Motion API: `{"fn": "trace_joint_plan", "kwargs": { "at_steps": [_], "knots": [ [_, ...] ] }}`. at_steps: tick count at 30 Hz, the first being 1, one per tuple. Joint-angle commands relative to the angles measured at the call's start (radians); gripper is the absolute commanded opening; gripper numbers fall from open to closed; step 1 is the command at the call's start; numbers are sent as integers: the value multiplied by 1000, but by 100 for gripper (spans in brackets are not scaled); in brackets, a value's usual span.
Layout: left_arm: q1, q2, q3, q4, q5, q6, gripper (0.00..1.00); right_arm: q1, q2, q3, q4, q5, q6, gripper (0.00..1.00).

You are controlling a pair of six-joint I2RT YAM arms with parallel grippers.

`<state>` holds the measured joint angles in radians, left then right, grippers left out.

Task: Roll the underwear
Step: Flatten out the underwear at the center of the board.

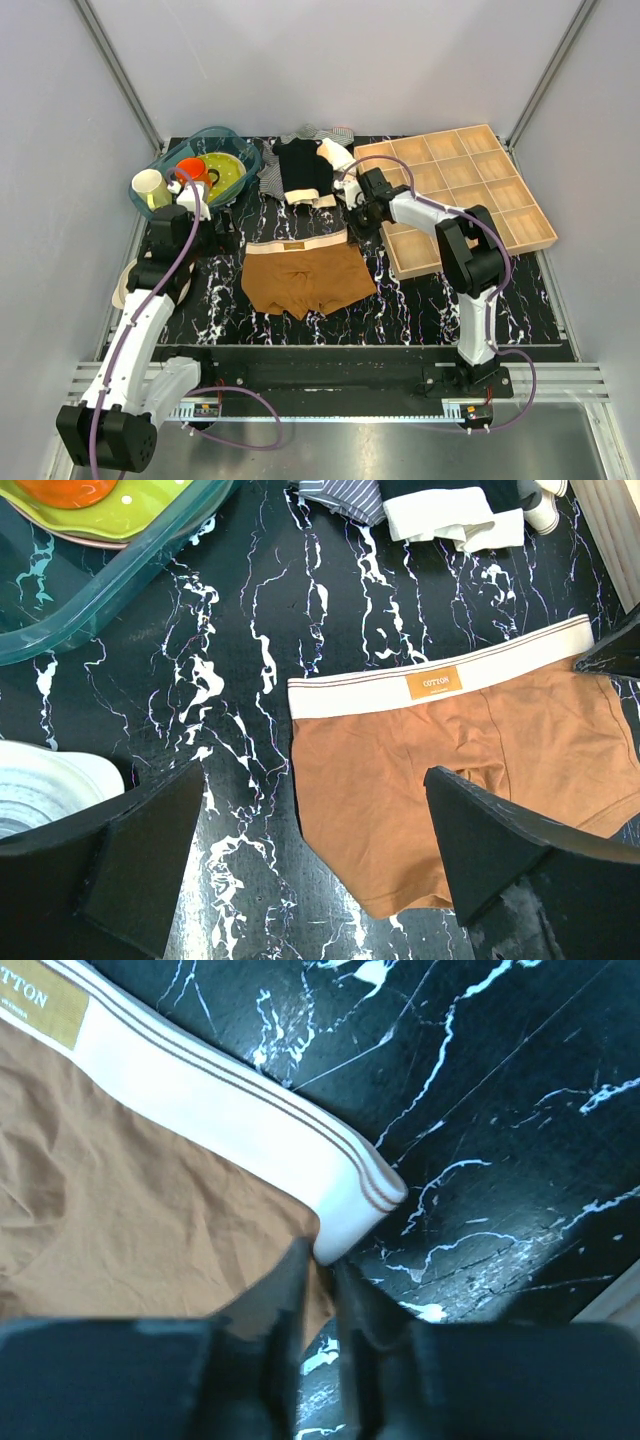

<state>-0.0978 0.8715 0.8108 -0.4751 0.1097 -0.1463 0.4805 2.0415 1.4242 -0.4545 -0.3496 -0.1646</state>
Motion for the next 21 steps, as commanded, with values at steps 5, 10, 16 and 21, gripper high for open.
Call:
{"fn": "trace_joint_plan", "kwargs": {
  "at_steps": [5, 10, 16, 21],
  "knots": [
    [3, 0, 7, 58, 38, 13, 95, -10, -96, 116, 0, 153, -38, 2],
    [3, 18, 8, 58, 56, 13, 95, -11, -152, 121, 8, 150, -62, 2],
    [3, 105, 11, 64, 111, -16, 97, -11, -165, 119, -1, 117, -89, 2],
    [4, 343, 76, 73, 269, -105, 93, -11, -150, 119, -7, 87, -87, 3]
  ]
}}
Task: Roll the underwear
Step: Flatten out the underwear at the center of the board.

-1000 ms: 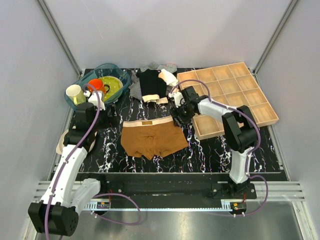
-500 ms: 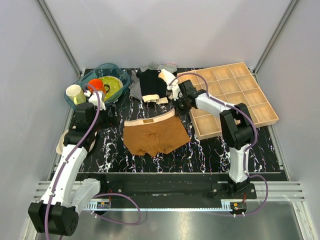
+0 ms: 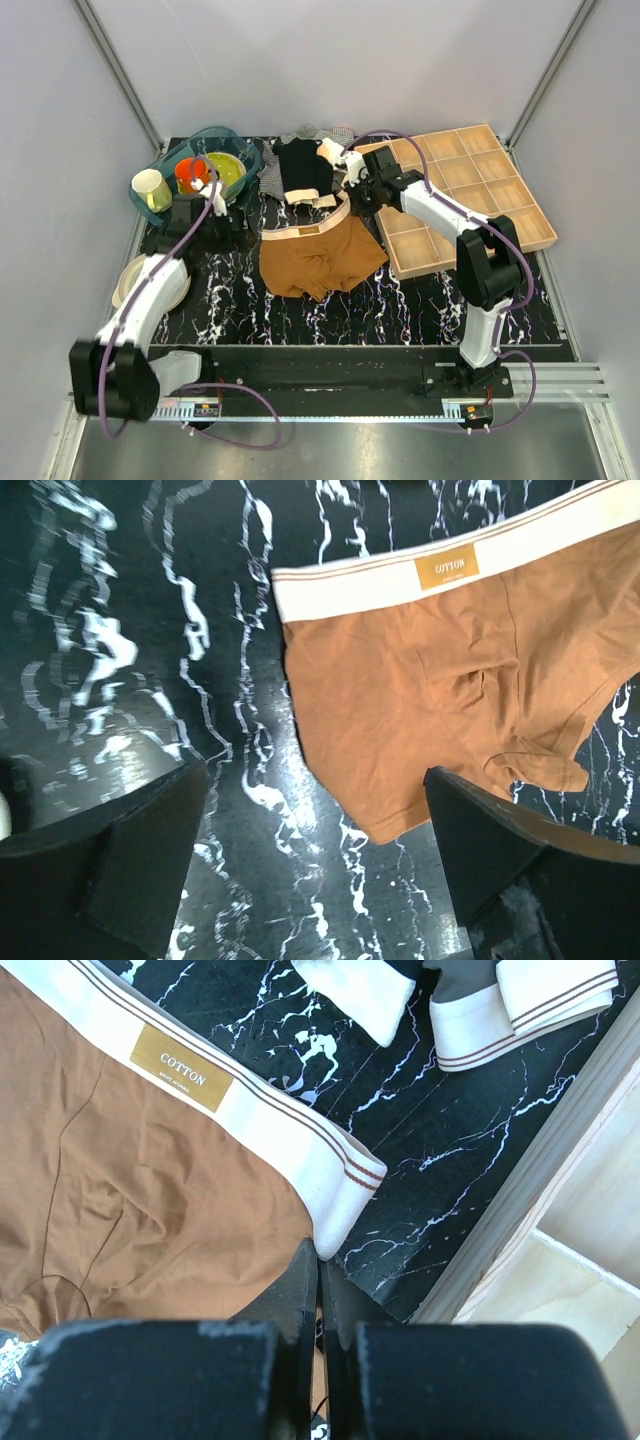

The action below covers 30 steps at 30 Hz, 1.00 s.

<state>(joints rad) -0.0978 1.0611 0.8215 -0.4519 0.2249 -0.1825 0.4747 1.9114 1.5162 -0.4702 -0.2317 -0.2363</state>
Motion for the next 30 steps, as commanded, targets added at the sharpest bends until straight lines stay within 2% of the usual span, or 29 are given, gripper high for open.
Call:
{"fn": "trace_joint_plan", "kwargs": {
  "at_steps": [1, 5, 8, 14, 18, 22, 24, 28, 29, 30],
  "knots": [
    [4, 254, 97, 48, 171, -92, 91, -5, -15, 25, 11, -24, -12, 3],
    [4, 452, 186, 33, 229, -124, 83, -5, -12, 12, 16, -20, 0, 4],
    [0, 528, 223, 18, 232, -127, 79, -5, -22, 1, 24, -26, 0, 4],
    [-51, 654, 298, -40, 127, -98, 74, -4, -29, -11, 31, -75, 26, 5],
    [-69, 732, 347, -73, 65, -77, 66, -5, -29, -17, 30, -98, 31, 5],
    [-82, 780, 389, -97, 13, -60, 53, -5, -28, -21, 35, -115, 37, 5],
    [-89, 792, 401, -110, -16, -57, 51, -5, -26, -21, 33, -123, 40, 5],
    [-102, 807, 409, -122, -32, -45, 33, -7, -29, -24, 31, -133, 45, 5],
    [-103, 797, 407, -123, -44, -44, 21, -4, -31, -24, 31, -135, 46, 5],
    [-106, 787, 407, -123, -45, -43, 15, -4, -34, -24, 31, -139, 46, 5]
  ]
}}
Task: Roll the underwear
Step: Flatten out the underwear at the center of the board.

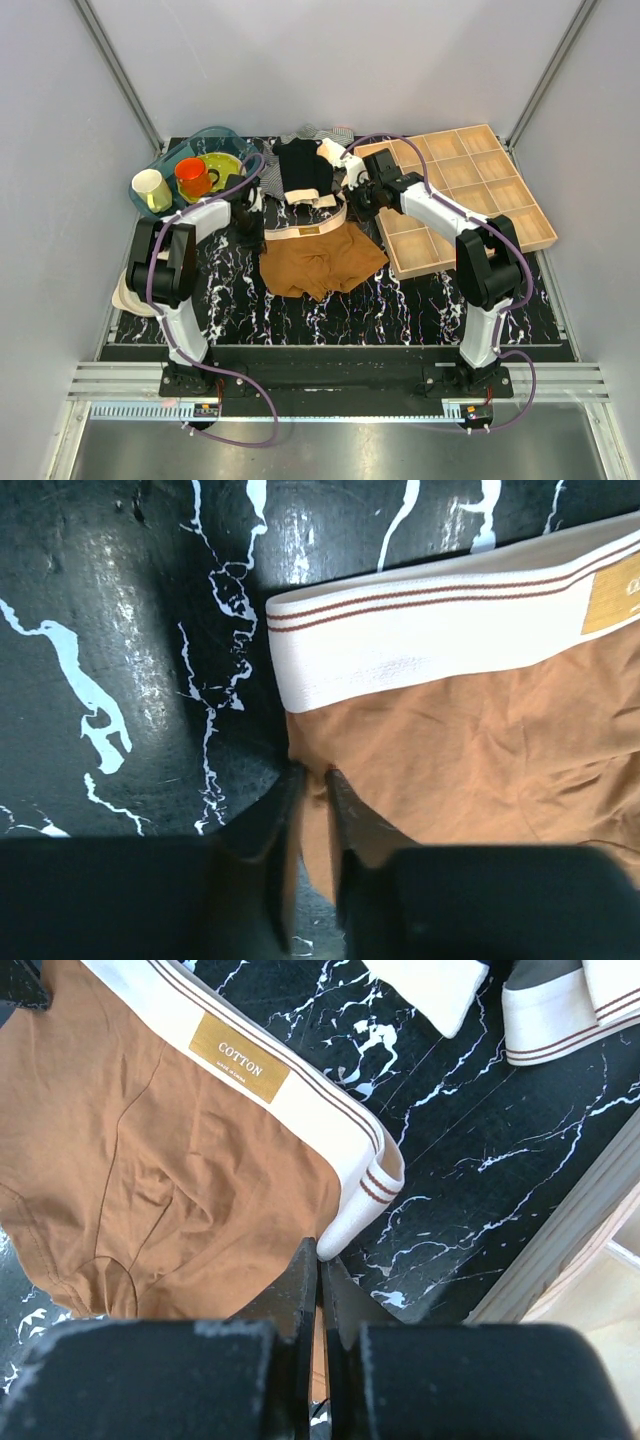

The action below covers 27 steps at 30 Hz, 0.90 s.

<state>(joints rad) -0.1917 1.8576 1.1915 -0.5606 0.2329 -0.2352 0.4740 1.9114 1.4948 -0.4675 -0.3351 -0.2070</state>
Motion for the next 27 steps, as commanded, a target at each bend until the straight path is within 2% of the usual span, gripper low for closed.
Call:
{"fn": "trace_joint_plan", "kwargs": {
  "at_steps": [1, 2, 8, 13, 19, 23, 27],
  "knots": [
    [-17, -23, 36, -15, -53, 10, 9, -3, -37, -4, 29, -38, 17, 5],
    [-21, -55, 34, -13, -50, 8, 0, -3, -41, -5, 27, -42, 17, 5],
    [-43, -237, -45, 14, 9, -30, 0, -3, -78, -24, 12, -111, 3, 5],
    [-51, -509, -151, -2, 20, -82, 0, 0, -136, -45, 7, -212, -6, 5],
    [-52, -795, -225, -97, 40, -136, 0, 14, -293, -88, 13, -285, -6, 5],
    [-52, -911, -242, -160, 16, -154, 0, 15, -364, -145, 44, -219, 6, 6],
    [-51, -897, -263, -156, -13, -145, 0, 15, -336, -189, 101, -118, 15, 8]
  ]
}}
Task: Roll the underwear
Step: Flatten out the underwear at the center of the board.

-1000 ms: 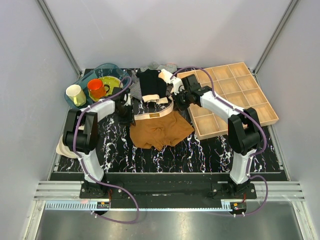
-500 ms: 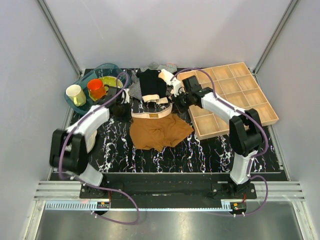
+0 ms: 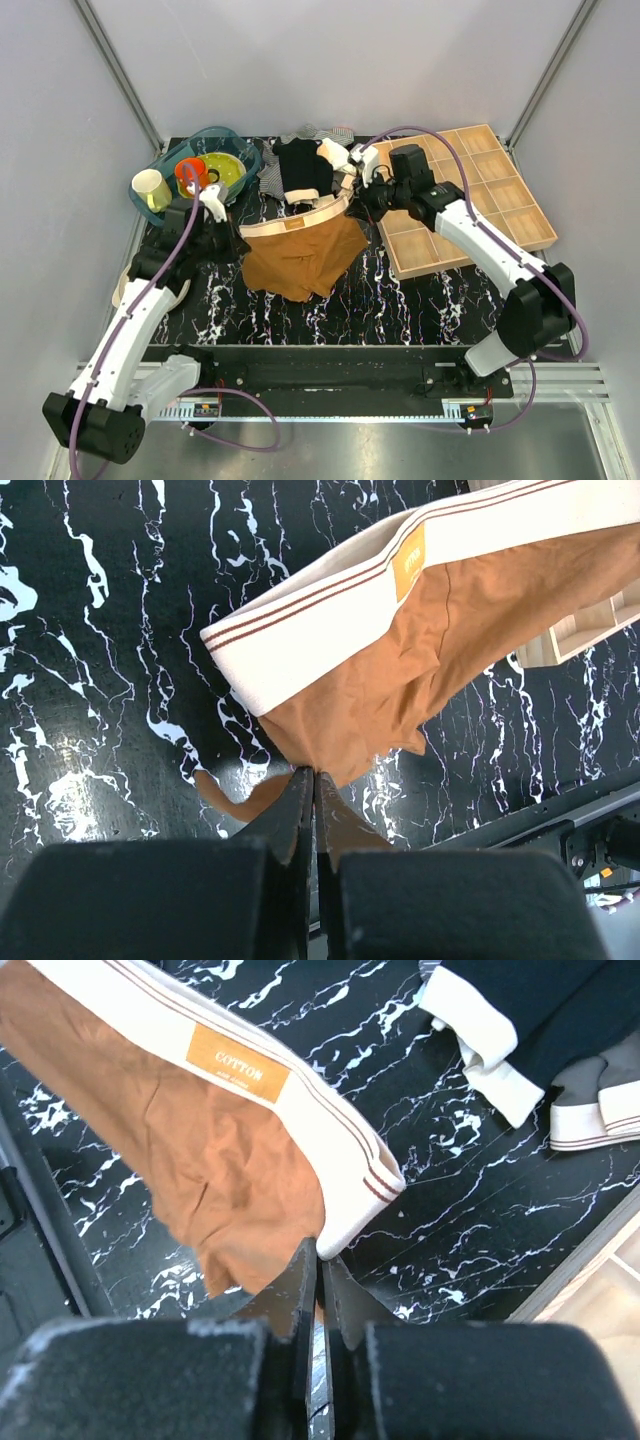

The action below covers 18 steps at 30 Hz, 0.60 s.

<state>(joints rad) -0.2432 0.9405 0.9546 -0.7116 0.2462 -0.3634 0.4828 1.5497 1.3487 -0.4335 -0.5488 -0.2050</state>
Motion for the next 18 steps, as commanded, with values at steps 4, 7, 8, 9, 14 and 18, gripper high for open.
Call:
{"fn": "trace_joint_plan", "kwargs": {
  "at_steps": [4, 7, 8, 9, 14, 18],
  "knots": [
    [13, 228, -28, 156, -53, -2, 0, 5, 232, 45, 76, 242, 33, 9],
    [21, 478, 74, 207, -94, 12, 12, 5, 350, 125, 87, 358, 30, 11],
    [21, 530, 146, 204, -122, 27, 17, 5, 371, 142, 85, 407, 23, 13],
    [30, 605, 182, 196, -143, 33, 22, 4, 383, 156, 87, 426, 9, 26],
    [44, 540, 266, 170, -209, 89, 55, -1, 302, 129, 78, 446, -62, 53],
    [47, 341, 230, 138, -223, 187, 67, 2, 193, 63, 21, 214, -271, 64]
  ]
}}
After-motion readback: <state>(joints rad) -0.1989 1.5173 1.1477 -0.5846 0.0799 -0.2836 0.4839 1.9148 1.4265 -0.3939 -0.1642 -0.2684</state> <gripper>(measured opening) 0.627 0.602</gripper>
